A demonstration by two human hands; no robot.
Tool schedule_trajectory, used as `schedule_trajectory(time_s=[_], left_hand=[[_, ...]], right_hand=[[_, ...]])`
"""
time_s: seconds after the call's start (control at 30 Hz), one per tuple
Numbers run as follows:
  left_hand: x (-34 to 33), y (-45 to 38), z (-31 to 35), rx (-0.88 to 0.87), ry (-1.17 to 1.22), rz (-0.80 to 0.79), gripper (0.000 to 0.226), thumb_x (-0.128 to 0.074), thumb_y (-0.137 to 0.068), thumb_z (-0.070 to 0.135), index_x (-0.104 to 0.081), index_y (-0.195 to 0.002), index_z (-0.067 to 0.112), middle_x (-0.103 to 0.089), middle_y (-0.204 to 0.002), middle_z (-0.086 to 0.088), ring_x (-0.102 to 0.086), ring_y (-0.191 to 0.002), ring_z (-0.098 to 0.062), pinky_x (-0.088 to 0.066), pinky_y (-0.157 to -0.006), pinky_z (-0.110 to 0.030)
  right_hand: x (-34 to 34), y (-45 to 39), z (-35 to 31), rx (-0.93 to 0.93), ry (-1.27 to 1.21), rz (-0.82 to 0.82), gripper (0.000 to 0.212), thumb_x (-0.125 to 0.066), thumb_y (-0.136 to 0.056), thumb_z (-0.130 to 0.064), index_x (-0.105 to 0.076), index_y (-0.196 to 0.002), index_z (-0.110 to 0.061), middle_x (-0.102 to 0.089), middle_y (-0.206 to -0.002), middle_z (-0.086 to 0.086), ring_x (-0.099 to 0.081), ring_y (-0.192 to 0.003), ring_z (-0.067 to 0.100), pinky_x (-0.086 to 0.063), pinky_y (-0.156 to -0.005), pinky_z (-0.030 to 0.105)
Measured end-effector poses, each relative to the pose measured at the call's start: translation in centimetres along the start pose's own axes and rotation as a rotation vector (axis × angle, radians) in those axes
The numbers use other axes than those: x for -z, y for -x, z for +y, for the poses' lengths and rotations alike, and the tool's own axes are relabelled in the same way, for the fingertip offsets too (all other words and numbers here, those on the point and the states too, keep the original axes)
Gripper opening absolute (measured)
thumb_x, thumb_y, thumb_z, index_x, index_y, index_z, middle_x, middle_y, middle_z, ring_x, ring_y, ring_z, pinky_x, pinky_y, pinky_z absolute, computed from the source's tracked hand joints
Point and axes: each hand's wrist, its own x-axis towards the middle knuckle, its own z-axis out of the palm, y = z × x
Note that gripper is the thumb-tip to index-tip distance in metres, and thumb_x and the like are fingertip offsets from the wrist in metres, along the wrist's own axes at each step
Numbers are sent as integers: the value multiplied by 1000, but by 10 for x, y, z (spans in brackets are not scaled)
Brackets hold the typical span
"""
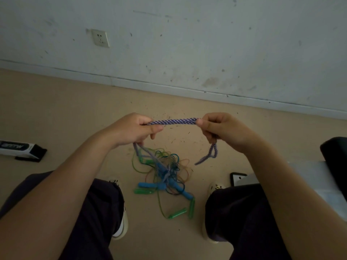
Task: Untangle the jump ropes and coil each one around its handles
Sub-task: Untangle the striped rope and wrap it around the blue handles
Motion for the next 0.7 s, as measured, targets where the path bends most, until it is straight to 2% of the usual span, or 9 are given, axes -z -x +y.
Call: schedule_trajectory(time_s=[0.13, 0.2, 0.27, 0.37, 0.43, 0.47, 0.53, 0.6, 0.7], left_hand=[[-21, 9, 9, -30, 163, -219, 37, -62, -76, 58, -69, -72, 22, -37, -53, 5, -32, -50, -15, -32, -51, -27], [-29, 9, 11, -53, 208, -274, 29, -64, -78, 51, -71, -72, 24, -35, -53, 4, -30, -49, -12, -28, -49, -26], [-31, 7, 12, -71, 197, -283, 28, -63, -80, 47, -72, -79, 21, -38, -54, 4, -33, -49, -12, -30, -48, -24], [-23, 0, 6, -106, 53, -176, 32, -59, -88, 46, -69, -85, 16, -55, -59, 2, -52, -56, -15, -49, -61, -30], [-14, -5, -2, -93, -62, -79, 32, -53, -98, 41, -65, -84, 15, -63, -62, 3, -61, -63, -16, -52, -78, -39], [-11, -6, -4, -89, -77, -45, 34, -49, -100, 40, -63, -82, 15, -62, -61, 4, -61, -62, -16, -52, -81, -41], [-13, -5, -2, -104, 7, 22, 39, -44, -102, 42, -57, -78, 14, -52, -52, 6, -51, -53, -15, -54, -74, -43], [-20, 0, 5, -131, 134, 59, 40, -42, -102, 43, -53, -77, 14, -40, -49, 9, -39, -49, -12, -49, -61, -37], [-34, 7, 16, -164, 242, -46, 40, -44, -96, 49, -53, -76, 15, -36, -51, 9, -30, -48, -11, -34, -49, -22]], right_hand=[[-14, 4, -5, -21, 44, -135, 42, -63, -82, -47, -65, -80, -5, -56, -62, 3, -50, -56, 16, -45, -55, 23], [-26, 4, -5, -41, 61, -243, 41, -61, -85, -47, -67, -83, -7, -50, -59, 2, -43, -52, 15, -39, -51, 23], [-32, 3, -4, -30, 53, -299, 39, -59, -92, -46, -63, -77, -10, -38, -56, 1, -32, -50, 15, -28, -49, 27], [-22, -1, 0, 26, -75, -132, 37, -54, -94, -40, -53, -72, -10, -30, -58, 0, -25, -52, 15, -23, -50, 28], [-9, -1, 1, 43, -110, 2, 41, -53, -95, -41, -50, -74, -6, -30, -58, 0, -25, -52, 14, -25, -50, 26], [-4, 0, 2, 46, -87, 45, 44, -54, -96, -43, -50, -73, -5, -33, -57, 1, -28, -51, 14, -27, -50, 26], [-2, 1, 3, 43, -28, 84, 44, -55, -92, -45, -56, -73, -5, -42, -56, 4, -39, -50, 16, -35, -51, 26], [-5, 2, 2, 38, -27, 65, 43, -56, -90, -47, -62, -77, -6, -51, -58, 5, -46, -52, 18, -41, -52, 27], [-16, 4, -1, 65, -49, -57, 41, -58, -89, -47, -65, -81, -8, -54, -59, 2, -48, -52, 17, -42, -53, 25]])
